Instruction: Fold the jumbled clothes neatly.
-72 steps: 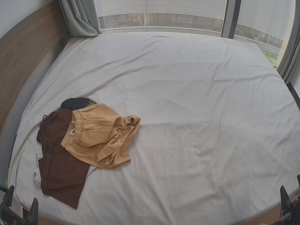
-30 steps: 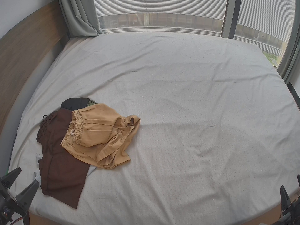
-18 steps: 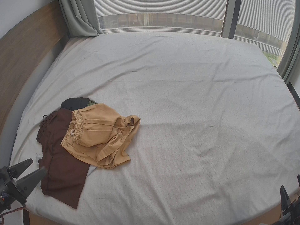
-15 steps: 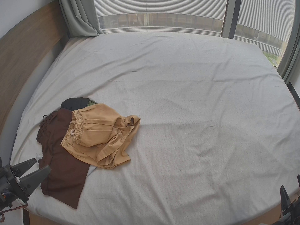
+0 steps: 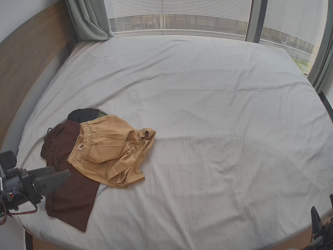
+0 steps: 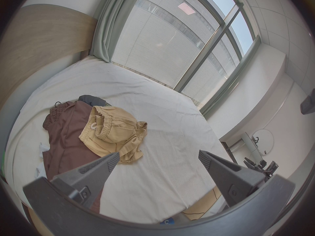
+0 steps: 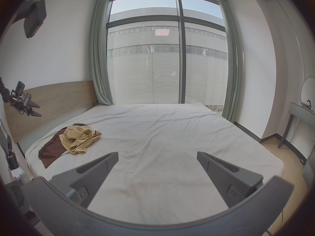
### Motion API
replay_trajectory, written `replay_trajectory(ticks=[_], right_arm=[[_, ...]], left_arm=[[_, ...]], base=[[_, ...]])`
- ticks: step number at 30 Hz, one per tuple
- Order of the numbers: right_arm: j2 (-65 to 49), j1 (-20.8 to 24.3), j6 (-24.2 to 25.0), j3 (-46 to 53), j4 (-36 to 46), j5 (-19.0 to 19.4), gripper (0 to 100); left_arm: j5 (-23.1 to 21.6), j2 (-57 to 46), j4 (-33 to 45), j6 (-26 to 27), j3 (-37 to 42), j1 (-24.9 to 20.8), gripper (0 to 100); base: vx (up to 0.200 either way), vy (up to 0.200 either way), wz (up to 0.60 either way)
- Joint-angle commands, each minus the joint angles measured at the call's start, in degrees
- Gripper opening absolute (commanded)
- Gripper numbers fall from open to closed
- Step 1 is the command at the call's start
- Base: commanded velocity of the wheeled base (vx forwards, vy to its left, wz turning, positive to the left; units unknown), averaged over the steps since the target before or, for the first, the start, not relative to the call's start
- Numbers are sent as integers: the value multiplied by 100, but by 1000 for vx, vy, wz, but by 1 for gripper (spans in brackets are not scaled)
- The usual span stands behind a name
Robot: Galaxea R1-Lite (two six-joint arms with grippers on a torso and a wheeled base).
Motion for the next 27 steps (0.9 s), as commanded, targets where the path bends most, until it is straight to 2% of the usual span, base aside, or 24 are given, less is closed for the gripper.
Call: replay_trajectory(ticks=[1, 7, 11, 18, 27], right_arm=[[-66, 2, -3, 84, 0, 3, 100], [-66, -7, -3, 84, 0, 11, 100], [-66, -7, -3, 84, 0, 20, 100], [-66, -7, -12, 84, 0, 29, 100], [-66, 2, -21, 84, 0, 29, 100]], left_arm=[[-394, 861, -161, 253, -275, 539, 100], [-657, 1257, -275, 394, -407, 663, 100], [-719, 1863, -864, 403, -434, 663, 100], [-728, 2558, -1374, 394, -548, 663, 100], [-675, 3410, -1462, 429, -1110, 671, 100]], base=[[0, 0, 0], [0, 0, 0], [0, 0, 0], [0, 0, 0], [0, 0, 0]])
